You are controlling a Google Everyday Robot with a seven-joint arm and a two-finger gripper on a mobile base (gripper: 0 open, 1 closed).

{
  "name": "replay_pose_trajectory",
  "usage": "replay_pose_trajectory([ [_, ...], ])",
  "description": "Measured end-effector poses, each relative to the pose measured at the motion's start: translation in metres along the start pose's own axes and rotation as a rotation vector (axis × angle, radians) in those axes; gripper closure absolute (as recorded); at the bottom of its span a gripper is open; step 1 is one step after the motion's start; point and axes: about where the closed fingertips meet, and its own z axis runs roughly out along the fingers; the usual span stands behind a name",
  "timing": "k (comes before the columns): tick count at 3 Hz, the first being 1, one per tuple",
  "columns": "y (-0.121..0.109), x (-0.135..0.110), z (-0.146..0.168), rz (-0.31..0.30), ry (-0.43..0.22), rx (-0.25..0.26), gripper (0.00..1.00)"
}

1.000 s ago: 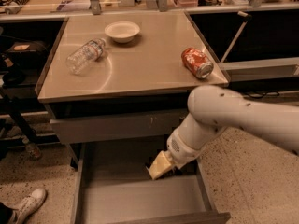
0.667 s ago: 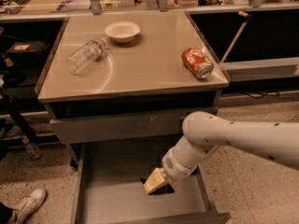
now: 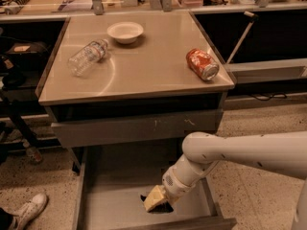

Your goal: Place rxbar chocolate into middle drawer

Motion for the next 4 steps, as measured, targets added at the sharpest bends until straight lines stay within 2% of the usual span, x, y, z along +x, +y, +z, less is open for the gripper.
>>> replay_pose_trajectory([
  [1, -0.004, -0.009, 0.007, 0.008, -0.06, -0.011, 1.0],
  [2, -0.015, -0.042, 0.008, 0.012, -0.167, -0.025, 1.0],
  [3, -0.028, -0.071, 0.012, 0.016, -0.23, -0.034, 1.0],
  [4, -0.042, -0.089, 0.024, 0.026, -0.253, -0.042, 1.0],
])
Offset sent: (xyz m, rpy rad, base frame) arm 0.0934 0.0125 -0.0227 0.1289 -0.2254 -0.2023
